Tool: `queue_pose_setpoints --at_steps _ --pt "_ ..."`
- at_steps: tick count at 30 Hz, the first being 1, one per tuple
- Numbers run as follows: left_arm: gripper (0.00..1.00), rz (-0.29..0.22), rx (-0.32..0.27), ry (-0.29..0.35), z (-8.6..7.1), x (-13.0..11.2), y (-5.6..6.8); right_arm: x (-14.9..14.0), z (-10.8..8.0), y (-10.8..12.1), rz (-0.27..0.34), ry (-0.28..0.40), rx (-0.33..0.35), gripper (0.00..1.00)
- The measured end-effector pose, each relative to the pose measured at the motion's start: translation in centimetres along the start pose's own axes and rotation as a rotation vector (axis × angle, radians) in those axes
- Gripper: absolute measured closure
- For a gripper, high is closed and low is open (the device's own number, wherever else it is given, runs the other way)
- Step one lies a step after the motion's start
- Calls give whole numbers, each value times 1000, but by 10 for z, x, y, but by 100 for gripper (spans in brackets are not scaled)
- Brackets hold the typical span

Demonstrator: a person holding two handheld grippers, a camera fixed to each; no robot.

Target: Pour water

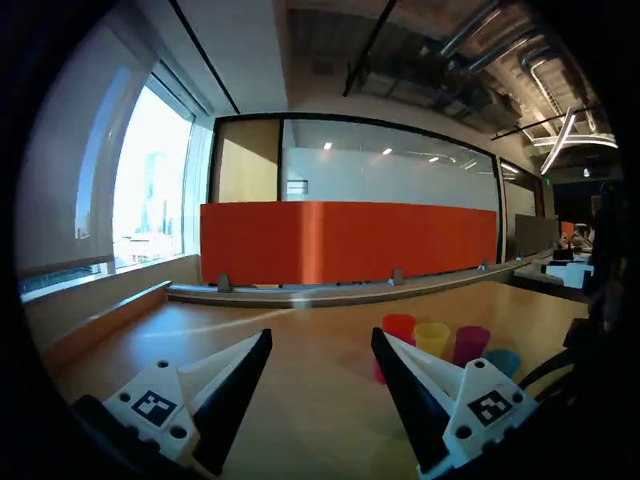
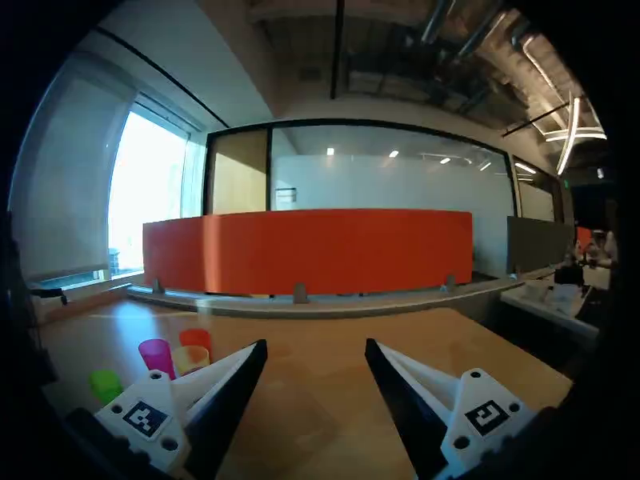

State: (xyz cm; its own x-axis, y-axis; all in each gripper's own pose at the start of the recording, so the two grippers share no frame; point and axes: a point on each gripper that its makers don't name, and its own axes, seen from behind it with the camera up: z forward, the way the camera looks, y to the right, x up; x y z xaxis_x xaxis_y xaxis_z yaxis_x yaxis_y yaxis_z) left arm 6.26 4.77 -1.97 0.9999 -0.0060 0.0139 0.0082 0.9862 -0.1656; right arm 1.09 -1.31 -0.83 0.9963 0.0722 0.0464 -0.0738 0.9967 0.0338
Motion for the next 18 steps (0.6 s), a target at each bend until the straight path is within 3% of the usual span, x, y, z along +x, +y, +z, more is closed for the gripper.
queue_pose_setpoints --at_steps 11,18 --pt "8 13 8 0 -1 -3 -3 0 -3 8 -20 23 -43 5" --pt "8 22 31 19 -3 -5 -6 4 1 7 -17 38 -36 5"
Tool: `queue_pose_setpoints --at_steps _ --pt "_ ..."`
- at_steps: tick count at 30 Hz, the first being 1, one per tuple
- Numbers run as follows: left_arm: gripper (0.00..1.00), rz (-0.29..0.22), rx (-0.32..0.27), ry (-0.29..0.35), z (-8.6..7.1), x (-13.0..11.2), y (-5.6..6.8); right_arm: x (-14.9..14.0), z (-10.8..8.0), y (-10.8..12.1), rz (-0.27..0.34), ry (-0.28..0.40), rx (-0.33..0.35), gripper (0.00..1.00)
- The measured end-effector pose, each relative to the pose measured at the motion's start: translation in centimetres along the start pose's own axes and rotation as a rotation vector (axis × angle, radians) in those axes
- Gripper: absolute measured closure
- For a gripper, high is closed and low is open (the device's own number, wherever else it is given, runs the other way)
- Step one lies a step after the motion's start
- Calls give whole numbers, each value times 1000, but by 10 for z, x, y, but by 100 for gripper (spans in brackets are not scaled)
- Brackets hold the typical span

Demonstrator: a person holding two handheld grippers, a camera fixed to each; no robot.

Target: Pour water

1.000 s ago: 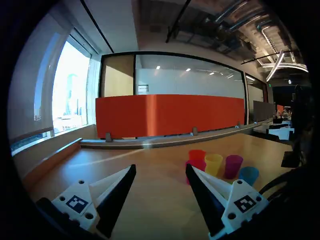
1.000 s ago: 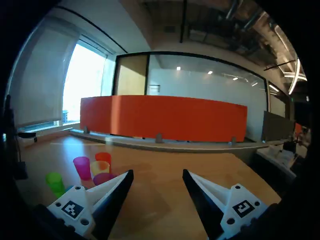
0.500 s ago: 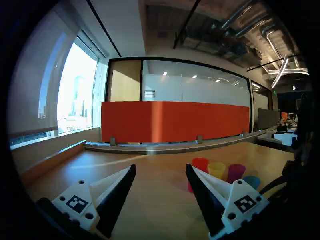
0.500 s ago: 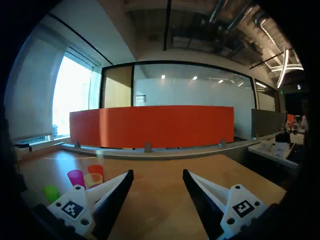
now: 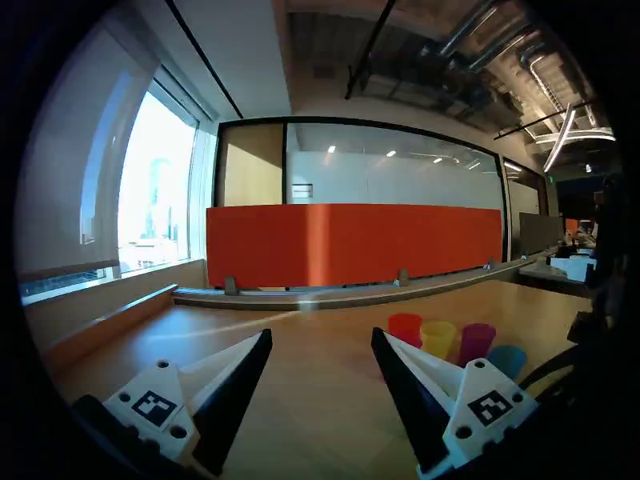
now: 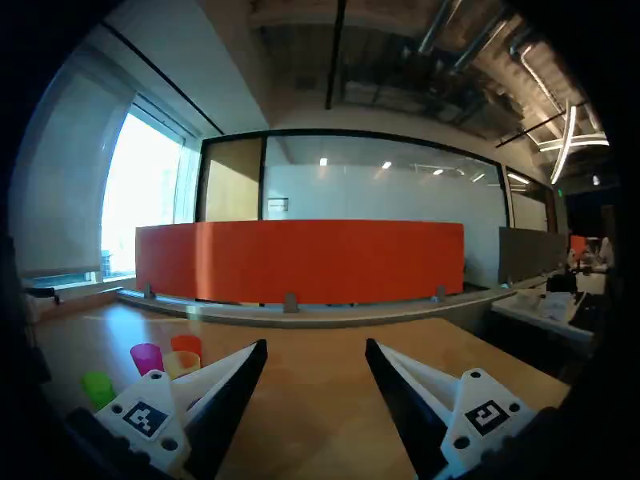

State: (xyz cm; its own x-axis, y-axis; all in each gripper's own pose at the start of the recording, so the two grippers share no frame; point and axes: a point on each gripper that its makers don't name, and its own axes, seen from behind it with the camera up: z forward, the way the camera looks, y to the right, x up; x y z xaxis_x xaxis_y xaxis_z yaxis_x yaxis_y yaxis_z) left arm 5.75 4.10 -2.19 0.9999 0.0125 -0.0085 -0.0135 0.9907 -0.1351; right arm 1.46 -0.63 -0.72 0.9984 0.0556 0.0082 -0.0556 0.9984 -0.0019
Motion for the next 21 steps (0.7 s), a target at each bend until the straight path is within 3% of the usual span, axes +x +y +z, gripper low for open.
queue_pose_setpoints --at_steps 8,21 --pt "8 8 55 33 2 -2 -12 1 1 13 11 -23 -32 5" --pt "8 4 87 51 6 -21 -30 5 1 13 24 -35 -63 5"
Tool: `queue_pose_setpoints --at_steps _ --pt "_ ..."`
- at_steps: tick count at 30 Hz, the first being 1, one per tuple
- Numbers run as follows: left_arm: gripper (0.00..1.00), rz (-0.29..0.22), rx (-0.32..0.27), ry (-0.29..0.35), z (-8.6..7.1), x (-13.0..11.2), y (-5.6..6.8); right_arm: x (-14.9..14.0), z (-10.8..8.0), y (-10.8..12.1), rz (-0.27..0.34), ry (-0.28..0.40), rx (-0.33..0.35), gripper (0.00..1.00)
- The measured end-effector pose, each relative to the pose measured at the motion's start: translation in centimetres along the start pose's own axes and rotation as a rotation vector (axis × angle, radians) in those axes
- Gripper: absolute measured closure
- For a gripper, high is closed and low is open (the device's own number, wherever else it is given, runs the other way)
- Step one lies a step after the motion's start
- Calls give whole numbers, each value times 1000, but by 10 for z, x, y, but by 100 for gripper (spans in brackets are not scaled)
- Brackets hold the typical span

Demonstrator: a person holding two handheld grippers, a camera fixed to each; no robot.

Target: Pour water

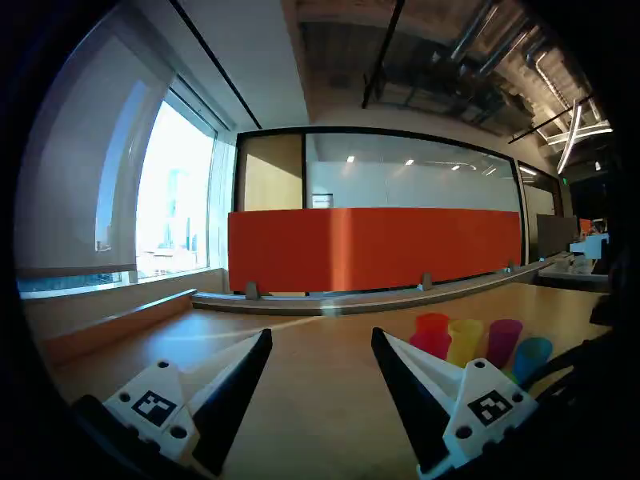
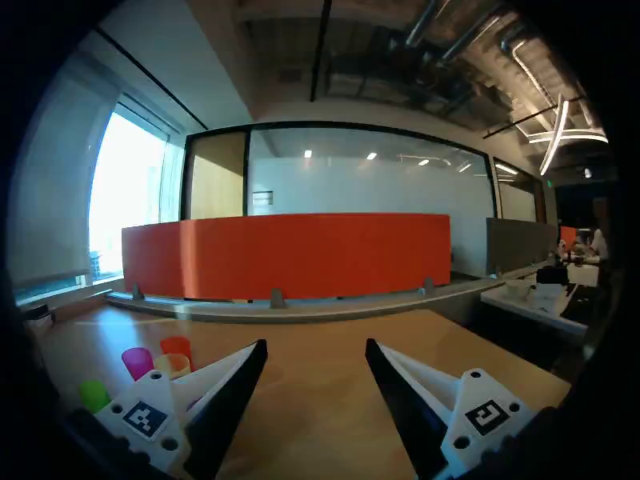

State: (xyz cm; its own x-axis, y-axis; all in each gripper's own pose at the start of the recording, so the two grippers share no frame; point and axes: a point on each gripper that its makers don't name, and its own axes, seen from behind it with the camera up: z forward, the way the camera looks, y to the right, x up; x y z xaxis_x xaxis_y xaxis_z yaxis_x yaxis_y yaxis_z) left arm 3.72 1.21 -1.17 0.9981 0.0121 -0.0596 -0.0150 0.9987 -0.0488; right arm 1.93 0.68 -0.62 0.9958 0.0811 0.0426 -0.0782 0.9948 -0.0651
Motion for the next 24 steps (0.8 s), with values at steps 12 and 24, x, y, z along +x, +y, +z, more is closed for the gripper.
queue_pose_setpoints --at_steps 12,24 --pt "8 -24 1 -8 3 -16 -4 8 -1 -4 -2 1 0 5" --pt "8 -21 9 -23 5 -29 -8 12 -1 -5 -1 5 2 5"
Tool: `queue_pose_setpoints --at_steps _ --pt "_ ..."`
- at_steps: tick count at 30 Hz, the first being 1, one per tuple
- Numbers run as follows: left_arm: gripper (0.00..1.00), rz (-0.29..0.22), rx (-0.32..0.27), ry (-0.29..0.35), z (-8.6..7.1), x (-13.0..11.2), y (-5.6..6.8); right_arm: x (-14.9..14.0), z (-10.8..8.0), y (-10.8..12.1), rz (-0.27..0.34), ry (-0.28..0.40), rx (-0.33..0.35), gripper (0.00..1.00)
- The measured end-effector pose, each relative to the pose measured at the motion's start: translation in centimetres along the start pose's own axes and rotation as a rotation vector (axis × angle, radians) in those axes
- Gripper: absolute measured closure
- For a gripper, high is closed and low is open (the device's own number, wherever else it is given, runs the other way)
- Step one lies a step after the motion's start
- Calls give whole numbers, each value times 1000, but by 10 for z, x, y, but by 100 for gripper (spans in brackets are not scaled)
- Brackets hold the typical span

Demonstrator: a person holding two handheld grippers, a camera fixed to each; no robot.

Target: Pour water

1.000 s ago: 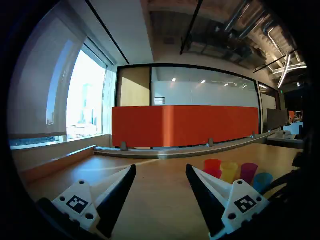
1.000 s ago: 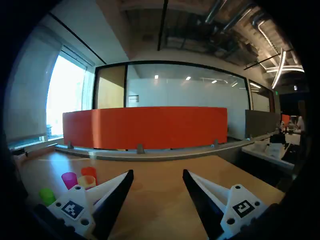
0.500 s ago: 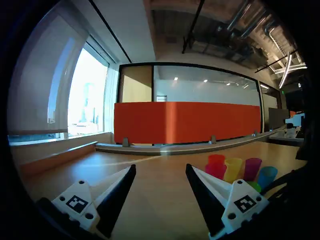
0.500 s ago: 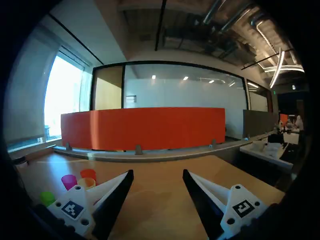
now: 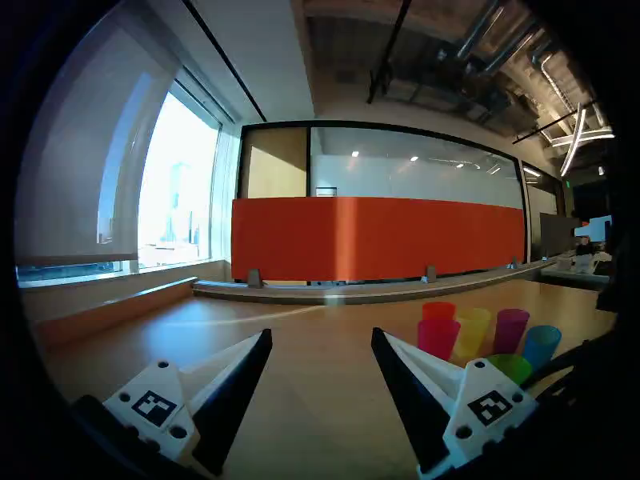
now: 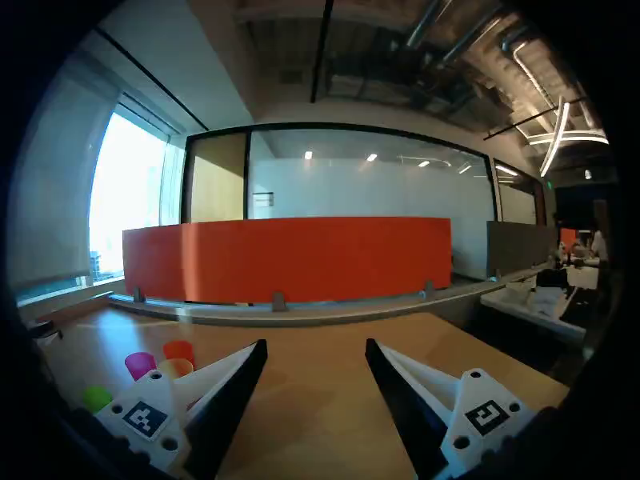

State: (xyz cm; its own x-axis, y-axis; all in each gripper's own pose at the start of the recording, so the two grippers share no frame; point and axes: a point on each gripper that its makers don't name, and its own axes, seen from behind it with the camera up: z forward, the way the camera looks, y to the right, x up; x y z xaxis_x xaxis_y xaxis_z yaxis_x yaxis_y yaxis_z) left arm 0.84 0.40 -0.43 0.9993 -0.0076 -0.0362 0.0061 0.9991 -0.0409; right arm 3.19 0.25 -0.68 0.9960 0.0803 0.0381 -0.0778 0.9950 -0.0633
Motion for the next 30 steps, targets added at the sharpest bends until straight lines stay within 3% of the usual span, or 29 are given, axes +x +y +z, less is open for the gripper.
queue_pose_setpoints --at_steps 30 --pt "8 4 -7 -34 6 -8 1 -3 -3 5 8 2 2 5"
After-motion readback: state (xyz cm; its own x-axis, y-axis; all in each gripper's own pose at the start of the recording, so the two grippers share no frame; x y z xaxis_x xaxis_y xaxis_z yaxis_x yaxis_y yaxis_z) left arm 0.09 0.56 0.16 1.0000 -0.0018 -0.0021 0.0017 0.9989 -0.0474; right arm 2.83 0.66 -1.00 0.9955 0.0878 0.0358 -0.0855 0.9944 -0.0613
